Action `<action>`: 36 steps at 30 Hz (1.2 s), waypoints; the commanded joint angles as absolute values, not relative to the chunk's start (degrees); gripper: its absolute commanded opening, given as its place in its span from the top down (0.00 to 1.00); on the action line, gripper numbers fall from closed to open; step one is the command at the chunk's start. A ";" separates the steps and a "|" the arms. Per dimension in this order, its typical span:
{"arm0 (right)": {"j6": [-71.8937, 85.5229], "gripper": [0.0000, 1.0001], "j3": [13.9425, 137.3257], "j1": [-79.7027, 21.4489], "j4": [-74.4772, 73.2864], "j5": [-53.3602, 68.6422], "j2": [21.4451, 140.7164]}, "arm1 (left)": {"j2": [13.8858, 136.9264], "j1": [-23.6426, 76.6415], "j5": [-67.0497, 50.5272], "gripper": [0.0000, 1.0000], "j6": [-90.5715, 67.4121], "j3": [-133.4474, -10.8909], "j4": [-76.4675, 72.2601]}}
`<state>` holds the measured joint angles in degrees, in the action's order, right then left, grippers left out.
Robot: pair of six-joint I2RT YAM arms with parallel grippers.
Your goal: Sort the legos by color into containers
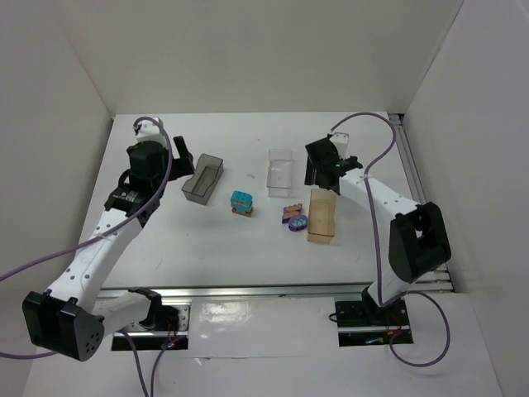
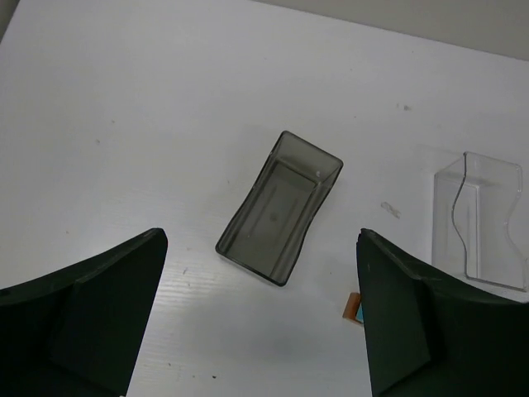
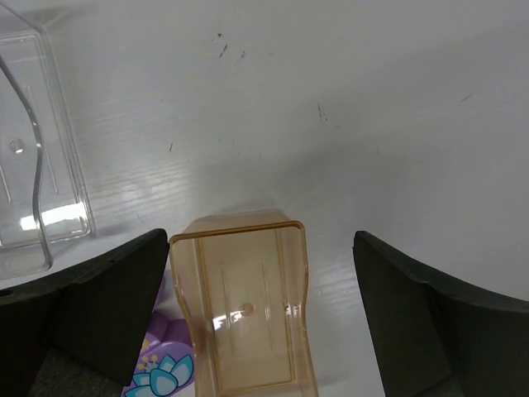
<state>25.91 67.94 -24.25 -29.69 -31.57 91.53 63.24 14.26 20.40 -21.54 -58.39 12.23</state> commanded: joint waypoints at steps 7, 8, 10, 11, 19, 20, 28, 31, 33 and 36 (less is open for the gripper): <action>23.30 0.00 68.82 -27.77 -26.72 -29.28 89.38 | 62.85 13.71 23.54 0.01 -30.91 -62.23 21.35; 22.16 0.00 68.82 -27.77 -25.85 -26.05 88.86 | 61.54 12.93 24.16 0.01 -31.46 -61.18 21.36; 17.43 0.00 68.20 -29.08 -21.91 -21.29 88.25 | 59.95 12.22 21.56 0.01 -30.42 -59.86 19.79; 16.27 0.00 67.51 -29.61 -20.58 -19.36 88.24 | 59.33 12.22 20.23 0.01 -29.63 -59.16 18.91; 6.07 0.00 70.92 -37.16 -15.12 -5.54 89.90 | 62.21 11.69 8.02 0.01 -26.19 -60.55 20.21; 5.11 0.00 71.45 -37.70 -15.12 -4.58 90.43 | 62.84 11.69 6.69 0.01 -26.19 -61.08 20.74; -1.66 0.00 74.26 -40.08 -13.01 -1.50 97.11 | 67.06 10.63 -0.51 0.01 -23.65 -62.84 22.41; -4.12 0.00 74.88 -40.08 -13.01 2.88 98.61 | 67.85 10.63 -1.58 0.01 -23.64 -62.84 22.41; -5.10 0.00 76.99 -40.08 -13.80 5.44 99.49 | 67.85 10.11 -3.07 0.01 -23.64 -62.31 21.71; -6.68 0.01 78.74 -40.61 -15.11 8.78 101.68 | 67.85 10.11 -3.69 0.01 -23.64 -61.79 21.09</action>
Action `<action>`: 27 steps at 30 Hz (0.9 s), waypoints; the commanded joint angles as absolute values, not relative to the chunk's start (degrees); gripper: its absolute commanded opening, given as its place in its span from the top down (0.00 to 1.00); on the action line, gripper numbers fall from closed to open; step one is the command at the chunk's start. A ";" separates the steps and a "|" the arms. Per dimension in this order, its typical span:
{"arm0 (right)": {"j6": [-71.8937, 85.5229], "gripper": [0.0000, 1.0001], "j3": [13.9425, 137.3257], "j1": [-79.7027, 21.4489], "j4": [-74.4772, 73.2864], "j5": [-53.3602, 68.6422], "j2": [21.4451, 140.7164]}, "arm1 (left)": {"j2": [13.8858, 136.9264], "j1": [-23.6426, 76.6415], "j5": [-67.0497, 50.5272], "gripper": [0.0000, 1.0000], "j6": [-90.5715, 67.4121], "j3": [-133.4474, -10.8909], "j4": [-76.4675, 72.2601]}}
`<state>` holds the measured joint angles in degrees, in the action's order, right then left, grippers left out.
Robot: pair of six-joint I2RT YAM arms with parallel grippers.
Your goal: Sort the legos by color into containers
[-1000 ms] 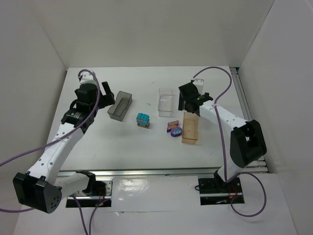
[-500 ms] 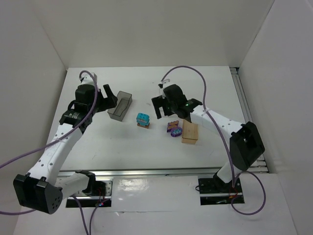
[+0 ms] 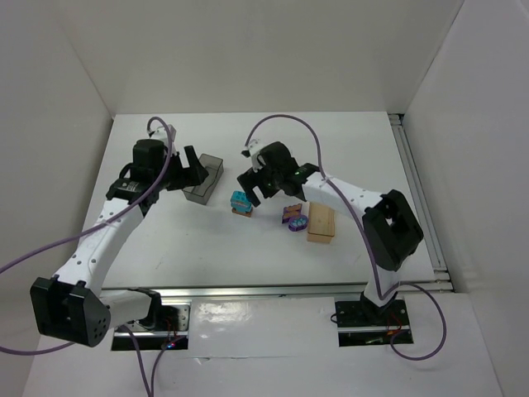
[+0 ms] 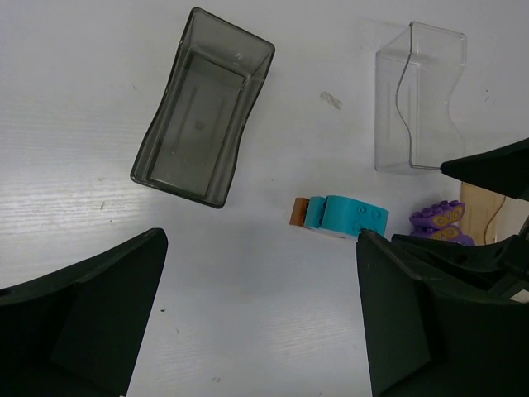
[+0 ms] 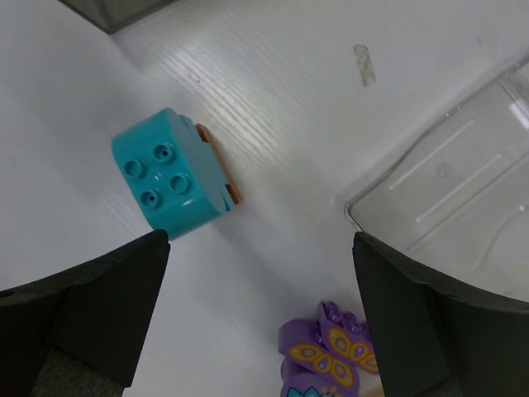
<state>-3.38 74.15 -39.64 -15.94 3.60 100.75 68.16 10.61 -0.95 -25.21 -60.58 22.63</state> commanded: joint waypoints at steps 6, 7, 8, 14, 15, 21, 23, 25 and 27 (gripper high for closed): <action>-7.90 0.02 80.59 -42.45 -14.77 9.84 104.06 | 68.47 7.65 -4.74 0.01 -22.59 -61.26 20.39; -8.52 0.02 81.29 -42.45 -15.64 9.84 104.76 | 68.47 7.65 -5.27 0.01 -22.59 -61.26 20.39; -8.53 0.04 83.21 -42.45 -16.34 9.84 106.33 | 68.47 7.12 -5.27 0.01 -22.59 -60.65 20.39; -9.76 0.17 87.89 -43.68 -20.74 9.05 110.65 | 68.47 6.50 -6.15 0.01 -22.59 -60.64 20.39; -10.28 0.20 87.89 -43.68 -20.74 8.53 110.65 | 68.47 6.50 -6.15 0.01 -22.59 -60.64 20.39; -10.28 0.37 86.75 -43.68 -20.21 8.53 110.65 | 67.94 5.98 -6.15 0.01 -22.06 -60.64 20.92; -10.28 0.38 86.75 -43.68 -20.21 8.53 110.65 | 67.94 5.98 -6.15 0.01 -21.54 -60.64 20.92; -10.28 0.42 86.23 -44.20 -20.21 7.92 110.65 | 67.41 5.98 -6.76 0.01 -21.53 -60.64 20.92; -10.28 0.44 86.22 -44.21 -20.21 7.91 110.65 | 67.41 5.98 -6.77 0.01 -21.53 -60.64 20.92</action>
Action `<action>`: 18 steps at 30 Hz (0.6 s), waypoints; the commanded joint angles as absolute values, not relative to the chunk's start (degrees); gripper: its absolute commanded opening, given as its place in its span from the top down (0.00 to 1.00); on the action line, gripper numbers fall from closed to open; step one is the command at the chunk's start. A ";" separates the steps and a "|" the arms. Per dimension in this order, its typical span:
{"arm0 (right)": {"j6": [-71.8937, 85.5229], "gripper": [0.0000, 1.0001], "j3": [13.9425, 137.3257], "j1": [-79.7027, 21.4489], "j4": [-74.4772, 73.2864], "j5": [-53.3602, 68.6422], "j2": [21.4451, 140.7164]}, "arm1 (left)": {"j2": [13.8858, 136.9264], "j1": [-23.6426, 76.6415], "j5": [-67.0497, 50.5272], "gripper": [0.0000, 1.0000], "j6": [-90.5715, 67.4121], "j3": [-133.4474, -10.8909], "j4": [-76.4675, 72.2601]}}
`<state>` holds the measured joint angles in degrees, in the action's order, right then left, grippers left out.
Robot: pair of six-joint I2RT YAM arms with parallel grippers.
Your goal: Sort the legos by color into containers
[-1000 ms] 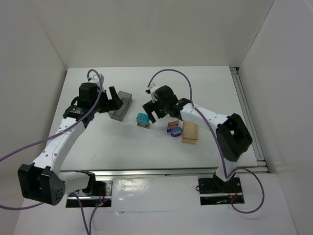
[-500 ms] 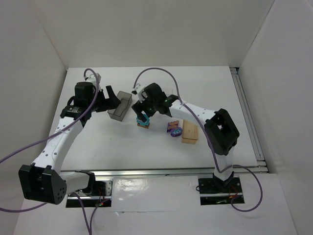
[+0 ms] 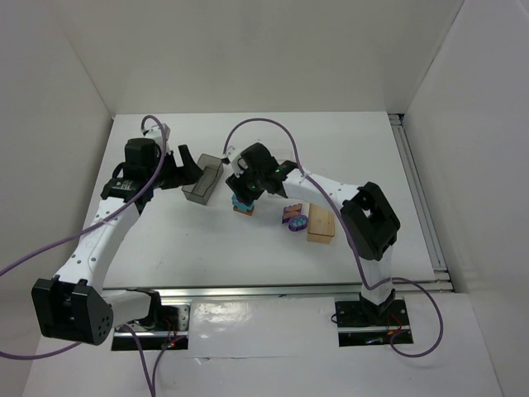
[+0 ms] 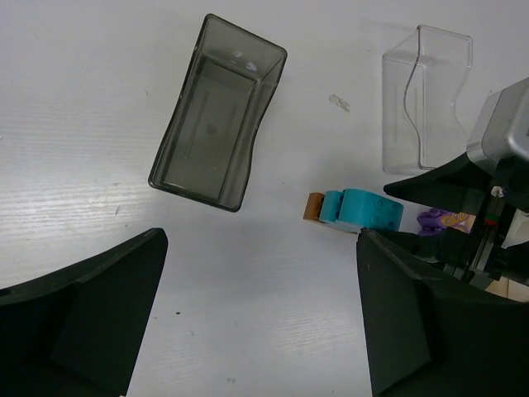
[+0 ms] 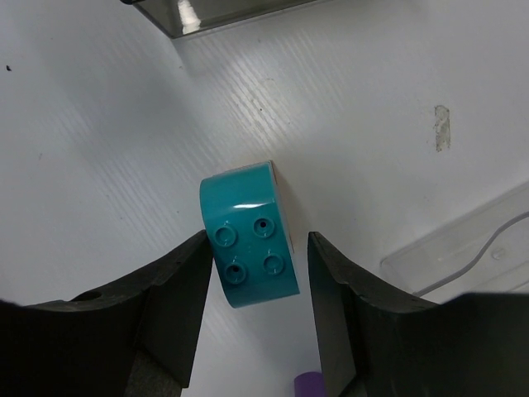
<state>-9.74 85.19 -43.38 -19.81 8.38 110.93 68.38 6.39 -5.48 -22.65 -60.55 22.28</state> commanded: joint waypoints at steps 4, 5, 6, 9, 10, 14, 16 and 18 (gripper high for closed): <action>-10.28 0.44 86.22 -44.21 -20.74 6.69 111.18 | 67.41 5.45 -6.77 0.01 -21.53 -60.64 20.92; -10.28 0.44 86.22 -44.73 -20.74 6.07 111.18 | 67.41 5.45 -7.38 0.01 -21.53 -60.64 20.92; -10.28 0.44 86.22 -44.74 -20.74 5.54 111.18 | 67.41 5.45 -7.38 0.01 -21.53 -60.64 20.92; -10.28 0.42 85.69 -44.74 -20.21 4.40 111.18 | 67.41 5.45 -7.99 0.01 -21.53 -60.64 20.92; -10.28 0.42 85.69 -44.74 -20.21 4.39 111.18 | 67.41 5.45 -8.00 0.01 -21.53 -60.64 20.92; -9.76 0.42 86.84 -44.74 -21.27 3.78 111.80 | 67.94 5.45 -8.00 0.01 -22.06 -60.64 20.92; -9.76 0.45 86.84 -44.74 -21.27 3.78 111.80 | 67.94 5.45 -8.53 0.01 -22.06 -61.17 20.92; -9.76 0.52 87.36 -44.74 -21.27 3.78 112.41 | 67.94 5.45 -8.53 0.01 -22.06 -61.17 20.92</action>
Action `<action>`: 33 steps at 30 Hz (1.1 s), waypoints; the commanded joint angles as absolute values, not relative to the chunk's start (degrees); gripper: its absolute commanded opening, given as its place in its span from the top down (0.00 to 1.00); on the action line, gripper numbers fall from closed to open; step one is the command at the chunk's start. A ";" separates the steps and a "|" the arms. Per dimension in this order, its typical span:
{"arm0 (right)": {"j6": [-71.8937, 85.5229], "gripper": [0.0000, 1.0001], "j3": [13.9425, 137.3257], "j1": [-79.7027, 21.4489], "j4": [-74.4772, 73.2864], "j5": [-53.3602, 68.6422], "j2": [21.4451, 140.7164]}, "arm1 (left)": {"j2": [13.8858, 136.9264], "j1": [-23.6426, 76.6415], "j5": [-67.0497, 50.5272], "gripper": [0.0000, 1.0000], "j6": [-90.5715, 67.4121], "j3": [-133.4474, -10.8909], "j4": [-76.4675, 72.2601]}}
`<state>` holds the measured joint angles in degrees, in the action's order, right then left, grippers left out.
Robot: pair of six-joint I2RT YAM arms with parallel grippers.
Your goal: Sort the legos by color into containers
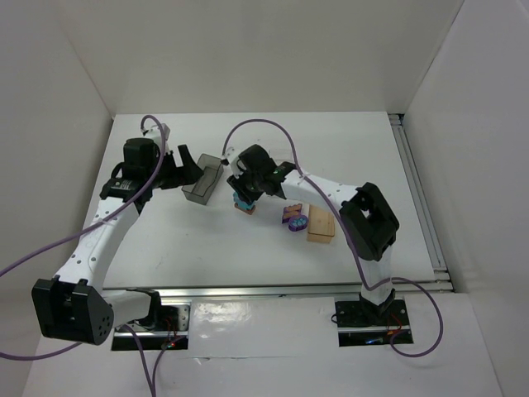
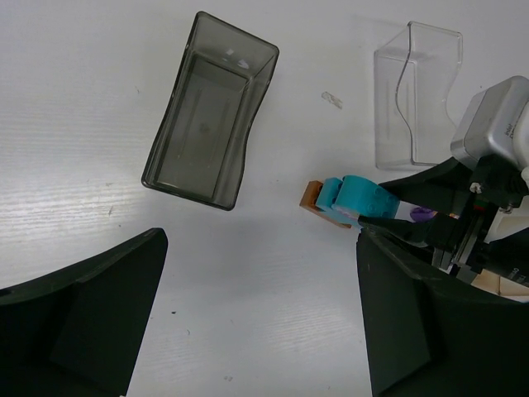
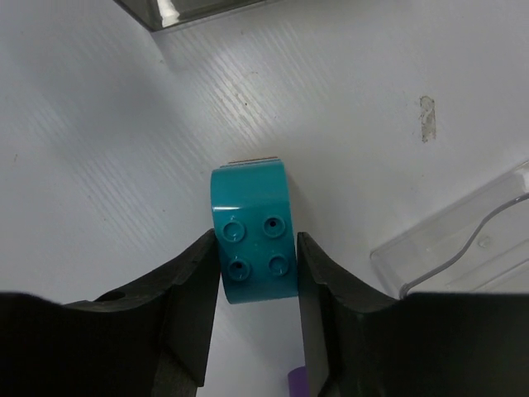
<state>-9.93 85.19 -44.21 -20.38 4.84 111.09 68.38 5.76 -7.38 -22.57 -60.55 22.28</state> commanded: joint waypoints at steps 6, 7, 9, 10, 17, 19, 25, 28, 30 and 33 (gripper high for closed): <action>-7.30 0.85 92.71 -44.74 -24.61 8.59 110.06 | 69.08 4.92 -13.79 0.07 -21.18 -62.22 20.39; -6.08 0.86 93.33 -44.74 -25.31 10.01 108.91 | 69.69 4.92 -18.41 0.09 -21.18 -63.01 19.26; -5.28 0.86 94.04 -44.04 -26.10 14.91 104.79 | 71.62 4.92 -24.40 0.09 -20.57 -63.63 17.50; -4.14 0.86 93.43 -43.08 -26.63 16.33 103.11 | 72.24 4.92 -30.35 0.09 -19.96 -64.24 16.19; 4.20 0.88 81.05 -36.22 -23.40 32.68 87.82 | 72.95 4.92 -57.42 0.08 -12.05 -63.72 9.25; 5.88 0.89 77.89 -34.90 -21.72 36.46 84.92 | 72.95 4.92 -62.20 0.02 -10.47 -63.19 8.45; 9.14 0.92 70.75 -29.01 -18.19 53.32 80.60 | 75.40 6.14 -76.28 0.00 -11.87 -62.14 0.97; 9.75 0.92 70.23 -28.39 -16.28 58.88 81.12 | 76.72 8.25 -74.02 0.00 -7.57 -64.77 5.78; 10.37 0.92 69.61 -27.86 -14.51 59.50 81.12 | 78.48 10.63 -71.38 0.00 -5.28 -66.97 10.00; 11.43 0.92 71.10 -27.25 -14.50 61.08 81.73 | 80.41 11.69 -71.81 0.00 -3.34 -68.47 12.74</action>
